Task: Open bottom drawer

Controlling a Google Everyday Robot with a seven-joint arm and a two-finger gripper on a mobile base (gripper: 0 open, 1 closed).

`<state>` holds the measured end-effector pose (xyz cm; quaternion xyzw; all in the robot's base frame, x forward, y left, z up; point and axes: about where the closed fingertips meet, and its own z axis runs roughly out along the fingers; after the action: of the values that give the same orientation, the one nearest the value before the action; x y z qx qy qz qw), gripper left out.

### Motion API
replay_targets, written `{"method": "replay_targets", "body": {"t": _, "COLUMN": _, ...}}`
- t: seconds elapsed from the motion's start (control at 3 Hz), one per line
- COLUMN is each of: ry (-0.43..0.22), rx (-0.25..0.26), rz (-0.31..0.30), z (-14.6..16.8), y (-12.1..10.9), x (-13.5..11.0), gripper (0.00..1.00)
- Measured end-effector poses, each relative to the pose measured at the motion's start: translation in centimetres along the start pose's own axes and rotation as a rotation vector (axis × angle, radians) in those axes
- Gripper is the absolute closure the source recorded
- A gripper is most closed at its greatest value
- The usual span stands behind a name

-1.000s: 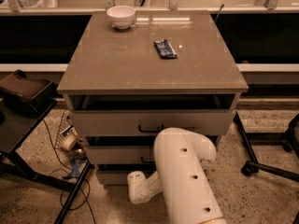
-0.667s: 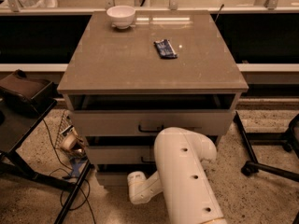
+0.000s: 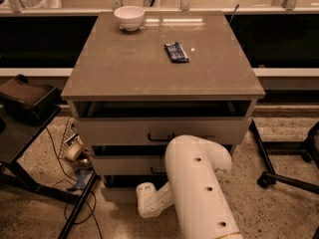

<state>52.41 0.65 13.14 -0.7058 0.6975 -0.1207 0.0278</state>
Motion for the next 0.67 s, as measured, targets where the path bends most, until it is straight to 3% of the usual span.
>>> {"method": "replay_targets", "body": {"t": 0.67, "ry": 0.0, "rx": 0.0, "rz": 0.0, "z": -0.6, "y": -0.12, "x": 0.09, "gripper": 1.0}}
